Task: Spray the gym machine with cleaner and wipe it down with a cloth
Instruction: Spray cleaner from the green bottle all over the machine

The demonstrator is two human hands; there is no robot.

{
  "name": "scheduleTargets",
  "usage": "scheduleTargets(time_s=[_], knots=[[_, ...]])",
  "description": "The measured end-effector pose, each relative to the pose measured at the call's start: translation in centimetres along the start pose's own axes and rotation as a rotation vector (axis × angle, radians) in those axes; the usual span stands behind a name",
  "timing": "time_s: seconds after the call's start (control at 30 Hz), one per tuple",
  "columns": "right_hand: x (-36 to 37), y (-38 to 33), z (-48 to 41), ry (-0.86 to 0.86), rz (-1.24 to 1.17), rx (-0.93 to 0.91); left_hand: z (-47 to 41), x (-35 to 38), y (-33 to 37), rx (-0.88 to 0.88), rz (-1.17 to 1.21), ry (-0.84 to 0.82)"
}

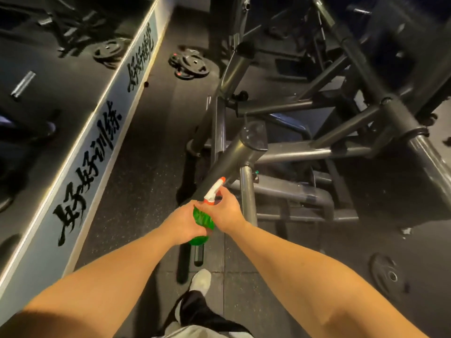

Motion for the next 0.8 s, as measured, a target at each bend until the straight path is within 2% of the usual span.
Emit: scheduleTargets(time_s=[0.2, 0.4, 0.8], knots=[[-3.4, -3.4, -5.6, 0.140, -0.086, -0.042, -7.3, -4.4, 2.4, 0.067, -0.080, -0.055], [-5.2, -5.9, -10.1, 0.140, -0.187, -0.001, -13.1, -7.6, 3.1, 0.080, -0.159, -0.138], [3.6, -5.5, -16.5, 0.267, -0.294, 0.228, -18.9, -11.9, -5.5, 0.078, -0.187, -0.431]])
Point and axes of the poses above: each hand's wrist, its own z-axis away from the middle knuckle, its own x-axis out of the palm, y = z × x, the point moved 8 cm from there along -z, towards the middle knuckle, and after that the axes turned 12 degrees about x, right-handed, at the moved point
